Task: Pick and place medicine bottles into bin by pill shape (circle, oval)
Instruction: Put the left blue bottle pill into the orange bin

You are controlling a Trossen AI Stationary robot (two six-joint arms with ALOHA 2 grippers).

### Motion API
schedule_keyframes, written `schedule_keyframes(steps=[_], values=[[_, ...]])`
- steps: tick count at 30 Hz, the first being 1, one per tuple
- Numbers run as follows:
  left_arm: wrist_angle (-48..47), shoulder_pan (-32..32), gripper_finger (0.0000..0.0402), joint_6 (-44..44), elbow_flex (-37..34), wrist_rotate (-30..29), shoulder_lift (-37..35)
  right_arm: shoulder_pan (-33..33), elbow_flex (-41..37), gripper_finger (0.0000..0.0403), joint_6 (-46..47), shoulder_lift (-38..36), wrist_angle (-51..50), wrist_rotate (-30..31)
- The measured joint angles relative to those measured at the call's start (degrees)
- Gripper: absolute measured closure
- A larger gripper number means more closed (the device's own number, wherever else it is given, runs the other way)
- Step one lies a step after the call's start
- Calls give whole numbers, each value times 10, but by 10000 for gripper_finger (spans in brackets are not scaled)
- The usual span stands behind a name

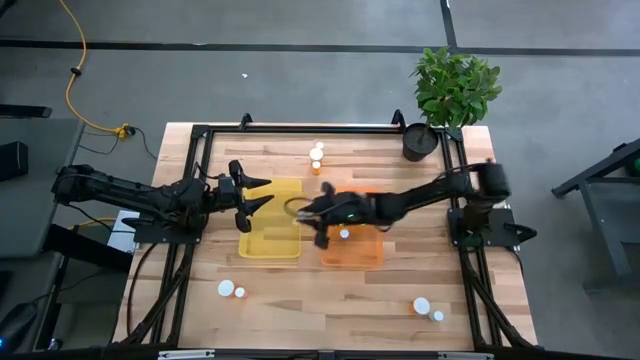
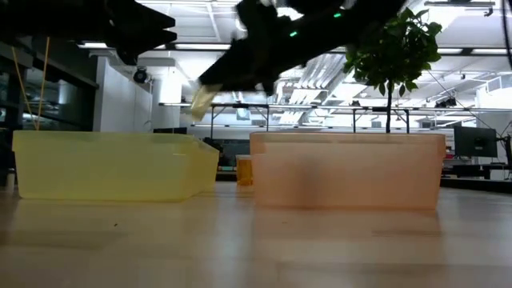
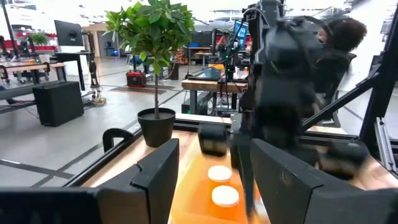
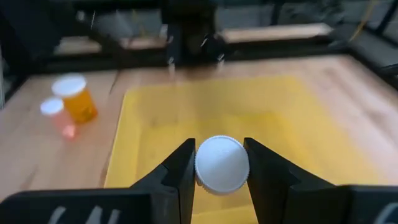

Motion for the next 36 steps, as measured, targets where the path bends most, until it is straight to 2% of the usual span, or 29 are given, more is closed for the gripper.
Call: schedule_keyframes(steps=[6,11,17,29,36], values=[[0,0,213,0,0,0,0,3,110,300,-1,94,-99,2],[0,0,213,0,0,1,0,3,149,300,-1,131,-139,4],[0,0,213,0,0,1,0,3,154,300,1,138,-178,4],[0,0,213,0,0,1,0,3,154,297,-1,138,-183,4],[0,0,213,0,0,1,0,3,154,248,-1,138,-183,5]])
